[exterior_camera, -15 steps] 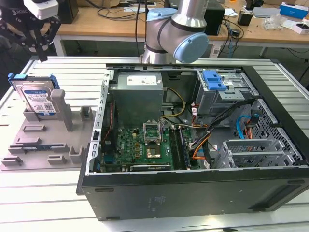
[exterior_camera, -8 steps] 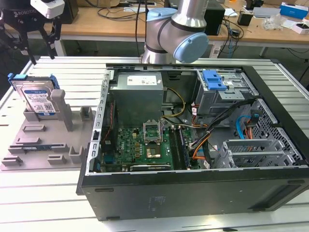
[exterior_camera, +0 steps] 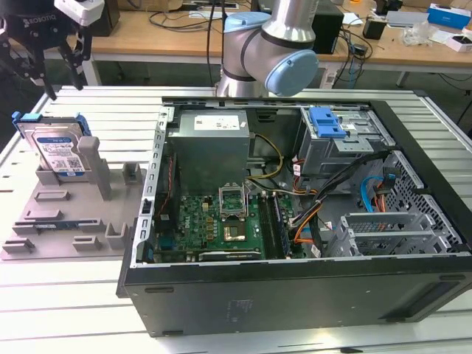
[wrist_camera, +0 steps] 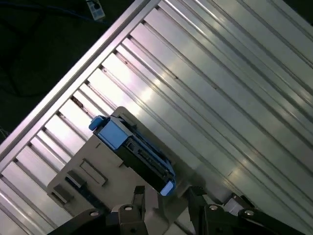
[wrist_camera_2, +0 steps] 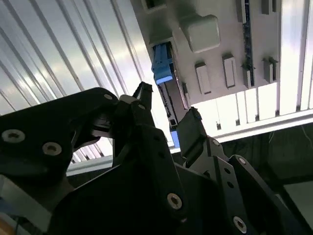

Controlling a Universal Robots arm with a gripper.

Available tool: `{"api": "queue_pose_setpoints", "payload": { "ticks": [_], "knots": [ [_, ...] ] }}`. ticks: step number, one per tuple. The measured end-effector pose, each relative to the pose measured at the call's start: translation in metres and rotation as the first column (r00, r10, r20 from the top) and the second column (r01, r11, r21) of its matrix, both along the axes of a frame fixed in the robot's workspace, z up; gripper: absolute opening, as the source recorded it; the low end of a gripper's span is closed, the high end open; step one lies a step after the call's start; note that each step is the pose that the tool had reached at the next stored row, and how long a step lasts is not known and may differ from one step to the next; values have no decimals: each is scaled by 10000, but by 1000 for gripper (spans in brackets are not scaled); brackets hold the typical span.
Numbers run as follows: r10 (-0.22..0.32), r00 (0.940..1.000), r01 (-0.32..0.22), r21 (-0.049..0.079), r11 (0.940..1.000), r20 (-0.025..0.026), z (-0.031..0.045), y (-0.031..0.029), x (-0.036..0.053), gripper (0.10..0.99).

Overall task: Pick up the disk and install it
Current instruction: 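Pick up the disk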

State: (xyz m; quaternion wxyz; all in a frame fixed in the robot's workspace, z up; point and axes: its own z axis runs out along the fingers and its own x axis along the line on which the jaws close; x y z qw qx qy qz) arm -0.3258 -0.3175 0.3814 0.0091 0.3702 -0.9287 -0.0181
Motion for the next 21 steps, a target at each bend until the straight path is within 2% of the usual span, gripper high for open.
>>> {"api": "queue_pose_setpoints", "payload": {
  "ticks": [3,6,8,10,11,13,14,15,16,18,19,21],
  "knots": [
    [642,9979,-642,-11,9979,2,-4,0,0,482],
    [1266,9920,-1266,-18,9920,28,-8,0,0,482],
    [1903,9817,-1903,-29,9817,67,-15,0,0,482],
    [2293,9733,-2293,-39,9734,81,-19,0,0,482],
    [2658,9640,-2658,-48,9640,95,-22,0,0,482],
    [3496,9368,-3495,-72,9369,128,-32,0,0,482],
    [3761,9265,-3760,-81,9266,138,-35,0,0,482],
    [3920,9199,-3919,-85,9200,144,-37,0,0,482],
    [4128,9107,-4127,-92,9108,152,-39,0,0,482],
    [4726,8811,-4724,-116,8813,178,-47,0,0,482],
    [4839,8749,-4837,-126,8751,190,-49,0,0,482],
    [5122,8586,-5119,-152,8589,218,-56,0,0,482]
  ]
}}
